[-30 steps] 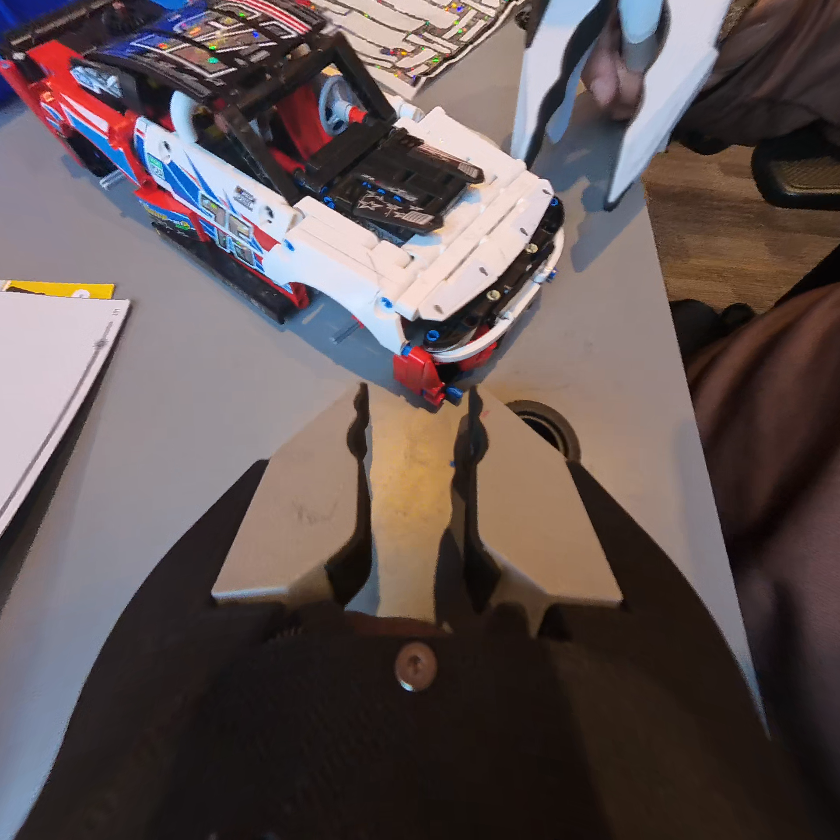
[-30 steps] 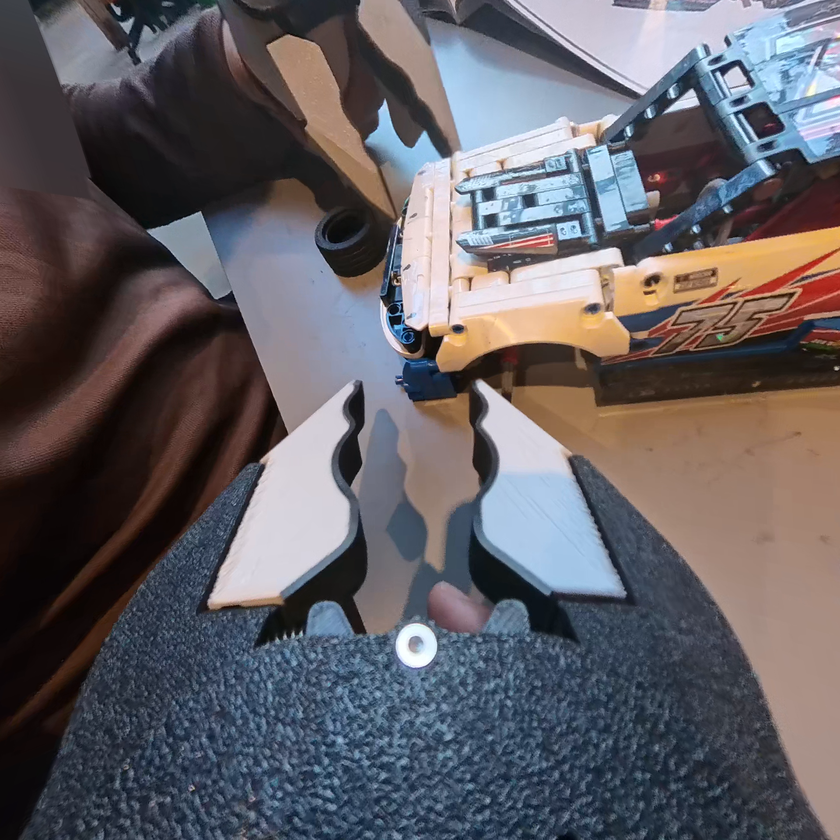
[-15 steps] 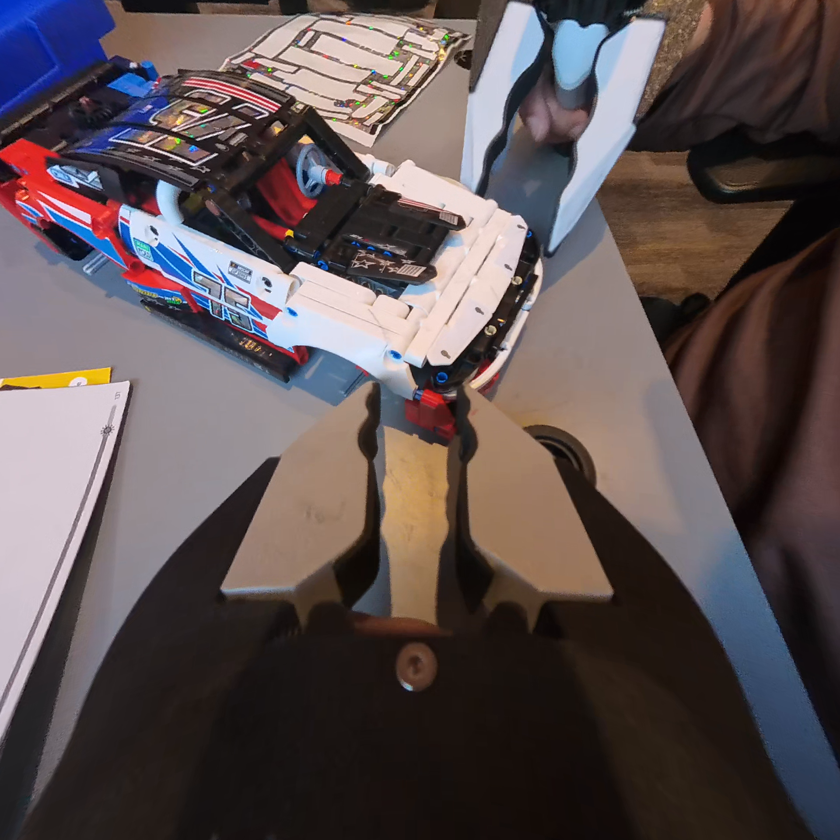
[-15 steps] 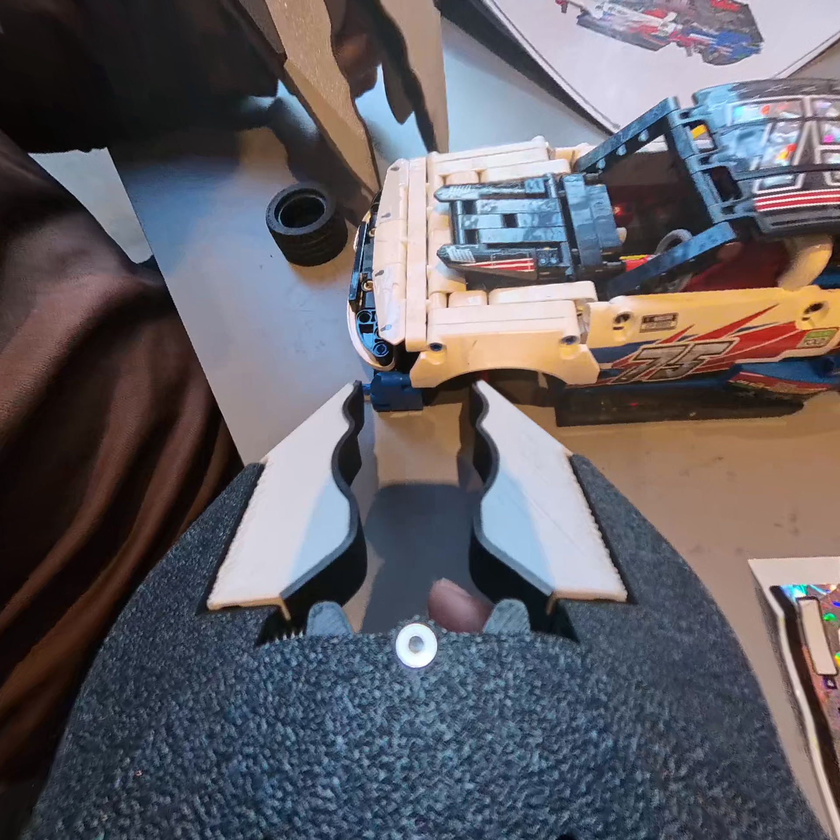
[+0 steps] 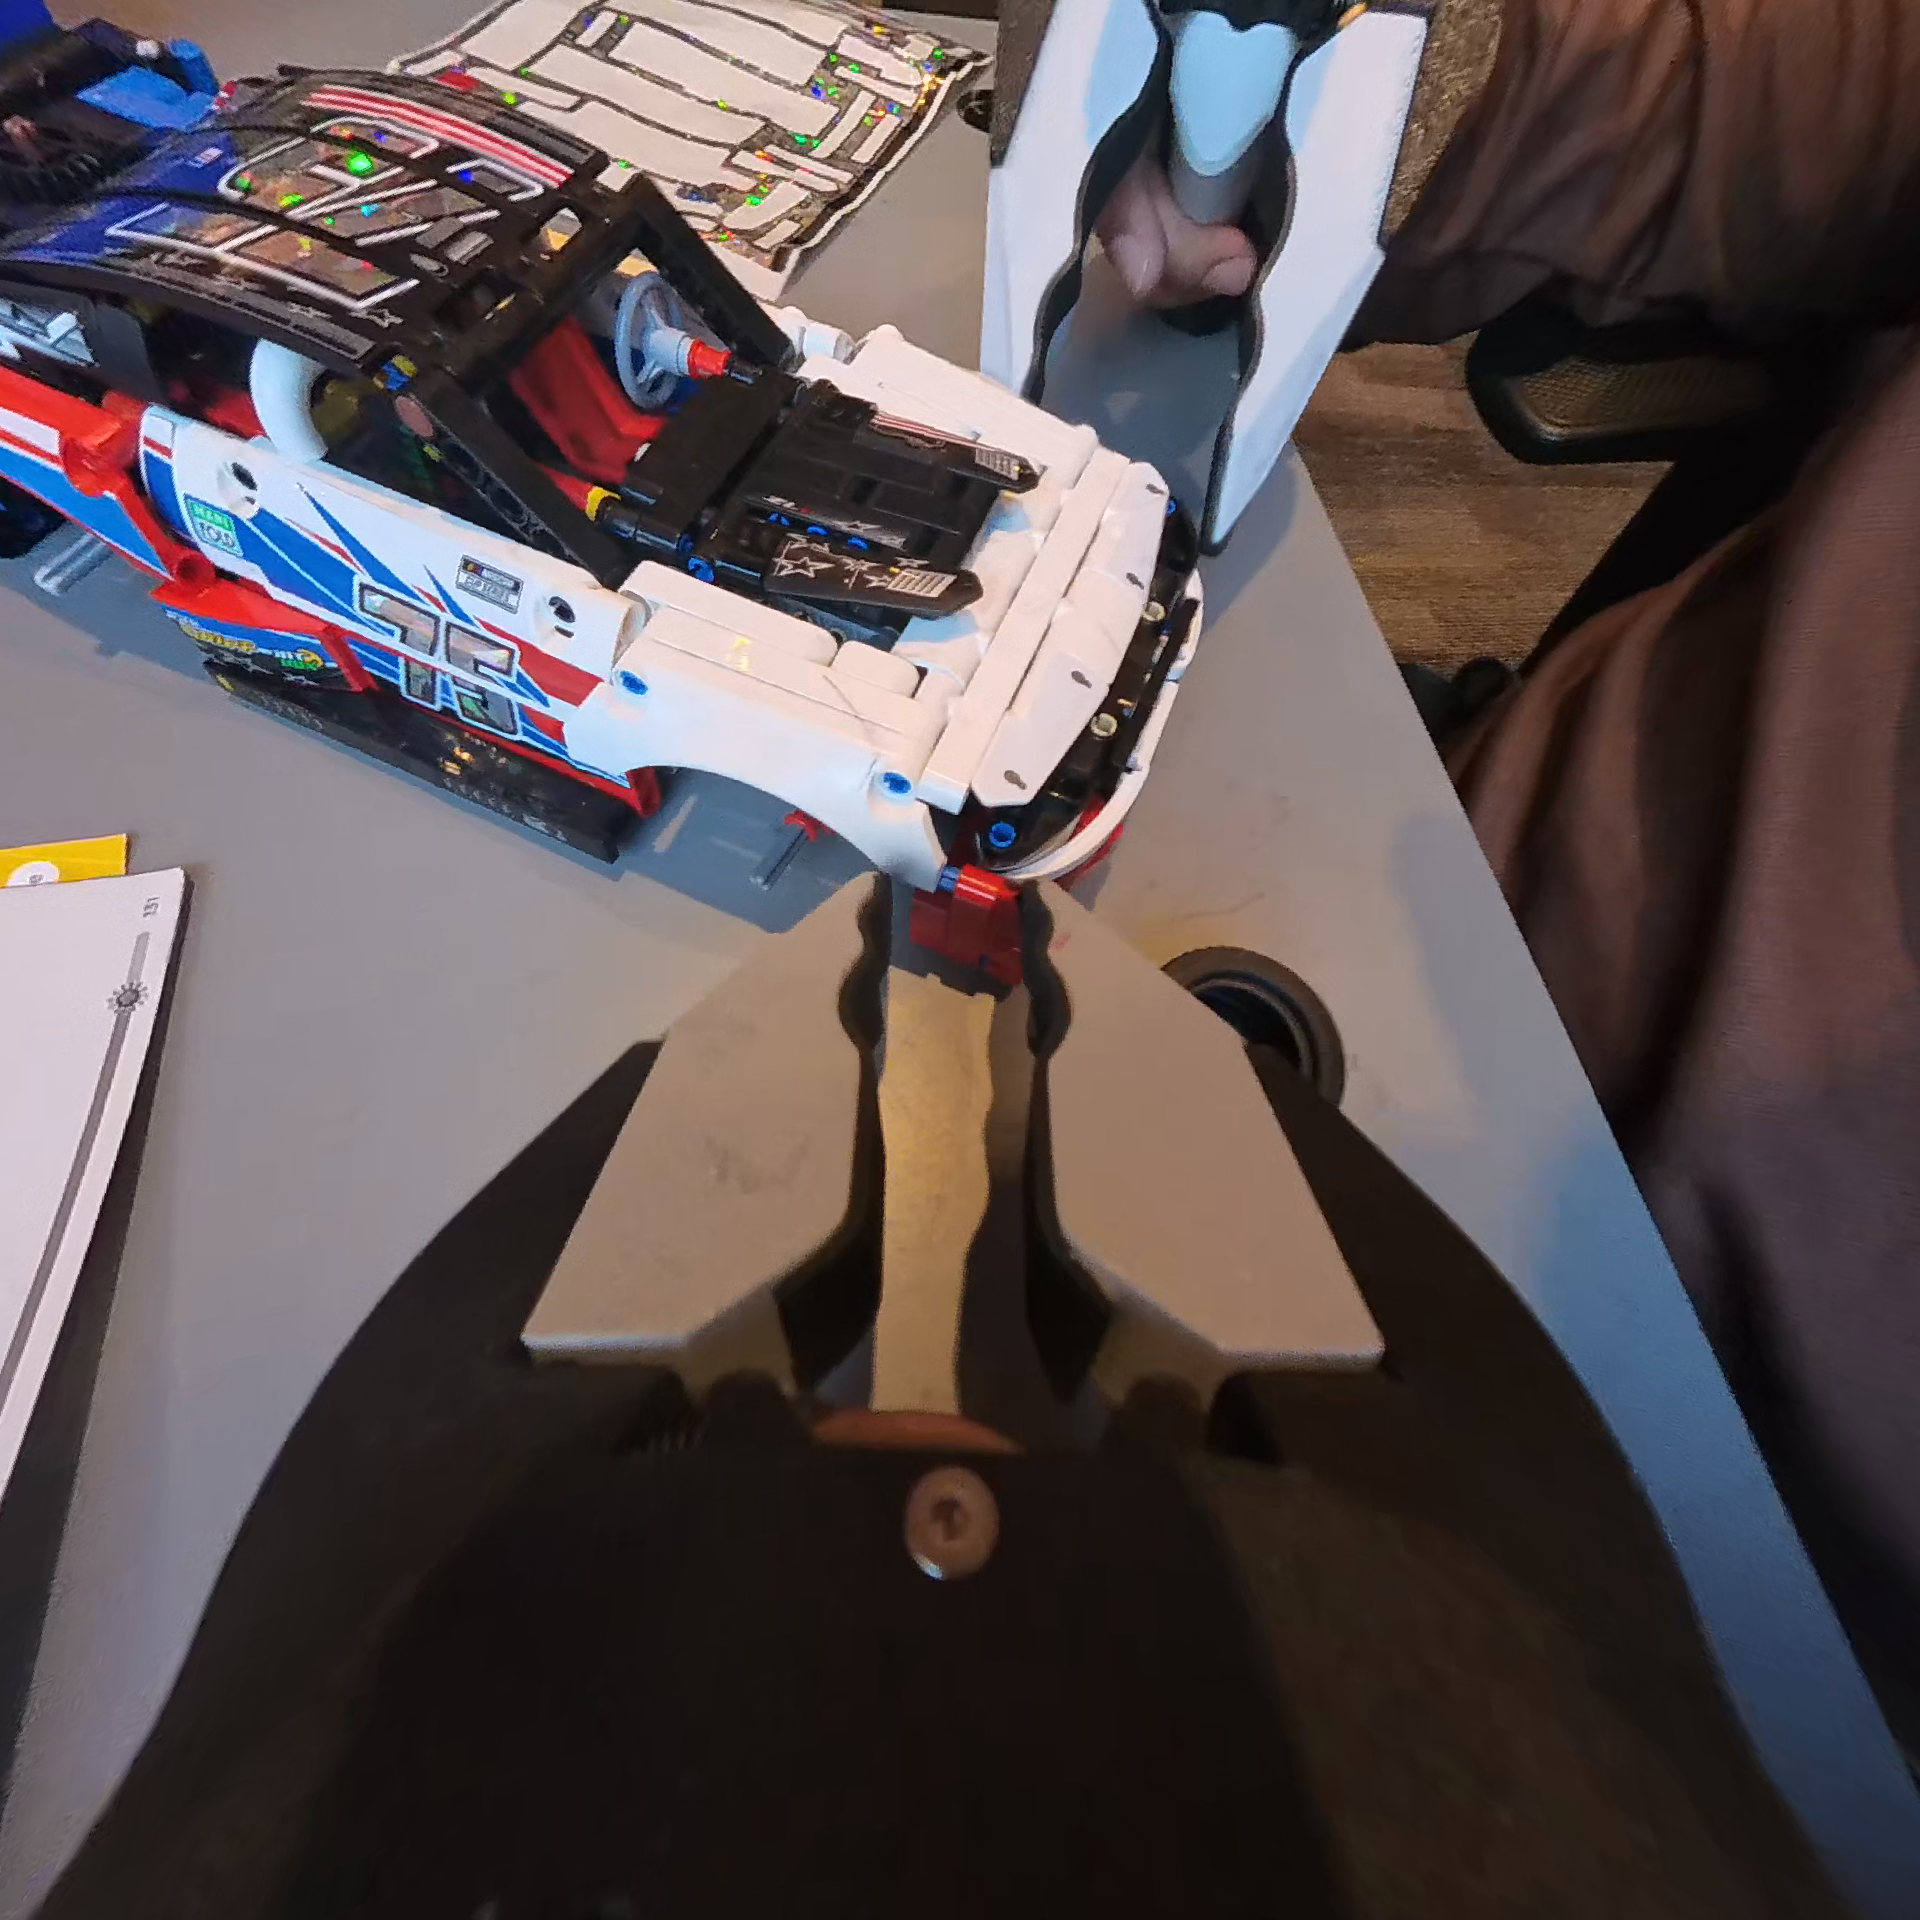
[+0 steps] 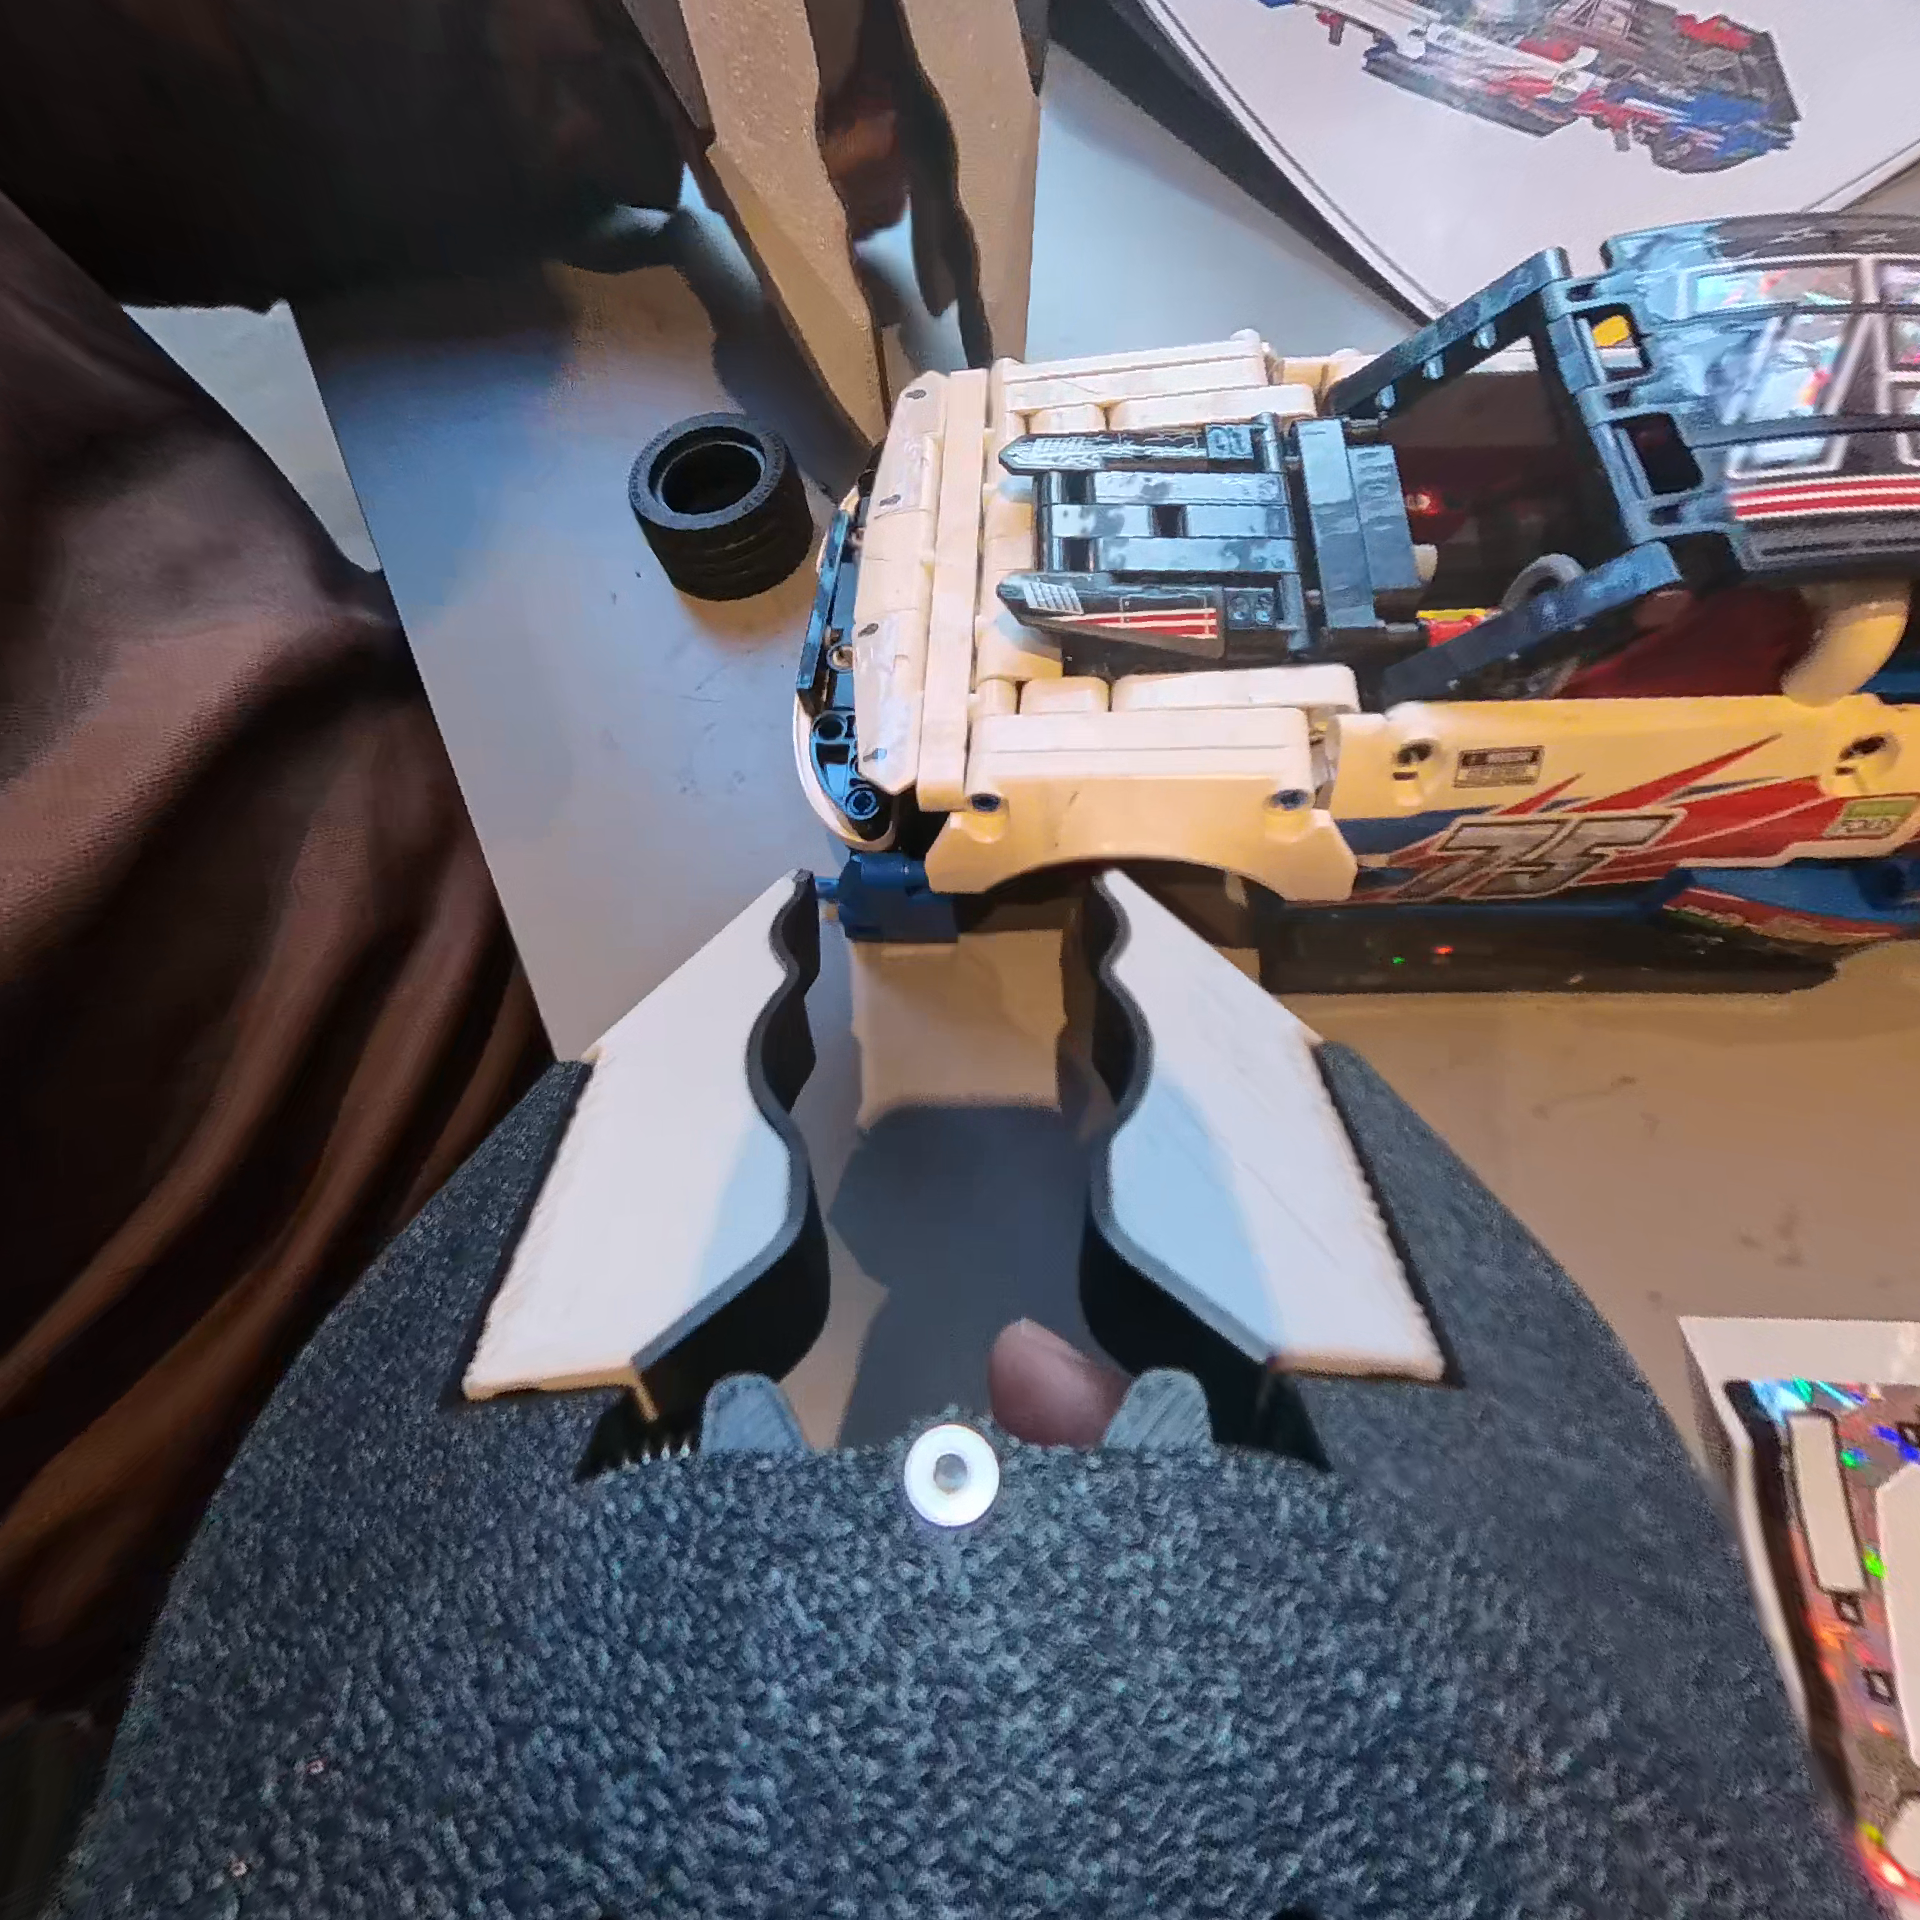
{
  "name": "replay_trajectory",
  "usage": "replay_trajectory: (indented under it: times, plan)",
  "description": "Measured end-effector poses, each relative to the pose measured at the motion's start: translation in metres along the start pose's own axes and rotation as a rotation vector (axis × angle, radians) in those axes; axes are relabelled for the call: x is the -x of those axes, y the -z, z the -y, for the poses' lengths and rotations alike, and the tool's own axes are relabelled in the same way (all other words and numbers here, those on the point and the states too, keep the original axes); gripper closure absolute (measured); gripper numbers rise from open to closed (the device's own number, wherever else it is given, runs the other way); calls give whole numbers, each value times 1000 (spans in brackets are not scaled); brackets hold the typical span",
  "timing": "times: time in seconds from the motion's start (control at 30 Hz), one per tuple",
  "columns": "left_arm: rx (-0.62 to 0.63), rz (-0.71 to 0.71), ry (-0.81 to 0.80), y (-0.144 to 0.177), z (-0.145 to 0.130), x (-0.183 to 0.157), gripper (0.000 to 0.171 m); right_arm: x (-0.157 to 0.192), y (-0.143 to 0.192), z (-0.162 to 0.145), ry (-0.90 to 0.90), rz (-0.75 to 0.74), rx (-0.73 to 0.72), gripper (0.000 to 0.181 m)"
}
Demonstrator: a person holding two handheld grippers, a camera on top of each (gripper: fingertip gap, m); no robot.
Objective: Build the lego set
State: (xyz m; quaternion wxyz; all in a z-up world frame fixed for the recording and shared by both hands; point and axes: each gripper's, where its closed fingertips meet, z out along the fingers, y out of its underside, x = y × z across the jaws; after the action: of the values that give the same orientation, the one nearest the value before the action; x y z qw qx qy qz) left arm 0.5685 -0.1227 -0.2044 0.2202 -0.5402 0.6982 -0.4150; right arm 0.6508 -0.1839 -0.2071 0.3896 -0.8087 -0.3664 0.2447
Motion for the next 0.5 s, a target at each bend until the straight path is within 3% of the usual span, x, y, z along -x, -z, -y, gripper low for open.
replay_trajectory:
  times: [0.03, 0.1, 0.17, 0.27, 0.3, 0.33, 0.4, 0.47, 0.5]
  plan:
    - [15, 25, 21, 1, 0, 1, 150, -2, 4, 0, 1, -12, -4, 131]
    - [64, 156, 47, 11, 4, 8, 127, -8, 17, 6, -22, -40, -35, 131]
    - [59, 388, 96, 42, 17, 22, 118, -11, 36, 31, -31, -86, -111, 131]
    - [-79, 652, 230, 121, 34, 21, 93, -1, 56, 125, 18, -136, -297, 136]
    - [-147, 720, 255, 155, 34, 17, 92, -3, 49, 157, 12, -156, -295, 144]
    - [-191, 807, 271, 196, 26, 17, 90, -4, 32, 186, -2, -148, -264, 143]
    - [-154, 1038, 263, 293, -19, 22, 93, 7, -23, 239, -28, -45, -207, 116]
    - [-43, 1202, 273, 381, -87, 24, 114, 25, -102, 277, -8, 37, -124, 126]
    - [10, 1242, 330, 413, -123, 24, 114, 37, -147, 292, 29, 68, -73, 127]
